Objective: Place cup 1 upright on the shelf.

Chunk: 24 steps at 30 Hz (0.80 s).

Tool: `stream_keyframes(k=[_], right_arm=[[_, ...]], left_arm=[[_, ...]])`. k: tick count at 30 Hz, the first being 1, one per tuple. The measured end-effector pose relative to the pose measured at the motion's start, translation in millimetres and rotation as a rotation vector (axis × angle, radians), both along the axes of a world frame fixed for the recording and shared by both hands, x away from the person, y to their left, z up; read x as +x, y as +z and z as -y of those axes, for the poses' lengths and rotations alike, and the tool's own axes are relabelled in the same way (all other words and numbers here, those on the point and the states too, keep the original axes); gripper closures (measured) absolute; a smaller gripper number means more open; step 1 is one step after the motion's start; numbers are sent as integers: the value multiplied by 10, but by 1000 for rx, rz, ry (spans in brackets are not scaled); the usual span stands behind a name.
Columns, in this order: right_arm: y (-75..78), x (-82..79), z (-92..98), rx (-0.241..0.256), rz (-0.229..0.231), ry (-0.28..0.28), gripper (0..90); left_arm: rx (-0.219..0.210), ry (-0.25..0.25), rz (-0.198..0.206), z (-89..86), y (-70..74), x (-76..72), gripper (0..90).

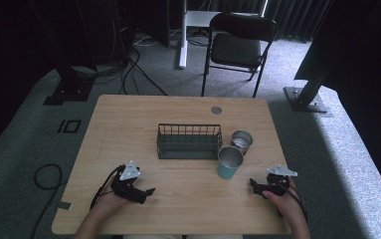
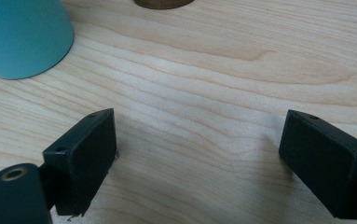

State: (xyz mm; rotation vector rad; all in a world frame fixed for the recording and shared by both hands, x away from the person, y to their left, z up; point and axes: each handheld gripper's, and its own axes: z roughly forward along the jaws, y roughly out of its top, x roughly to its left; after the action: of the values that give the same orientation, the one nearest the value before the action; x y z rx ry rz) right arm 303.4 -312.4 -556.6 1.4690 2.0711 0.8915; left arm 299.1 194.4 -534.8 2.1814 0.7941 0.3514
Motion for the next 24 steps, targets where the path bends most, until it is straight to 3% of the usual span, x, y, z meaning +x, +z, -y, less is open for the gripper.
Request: stream_keyframes(k=[24], right_arm=[[1, 0, 0, 0, -1, -1, 107]], left_arm=[[-36, -109, 33, 505, 113, 117, 5]])
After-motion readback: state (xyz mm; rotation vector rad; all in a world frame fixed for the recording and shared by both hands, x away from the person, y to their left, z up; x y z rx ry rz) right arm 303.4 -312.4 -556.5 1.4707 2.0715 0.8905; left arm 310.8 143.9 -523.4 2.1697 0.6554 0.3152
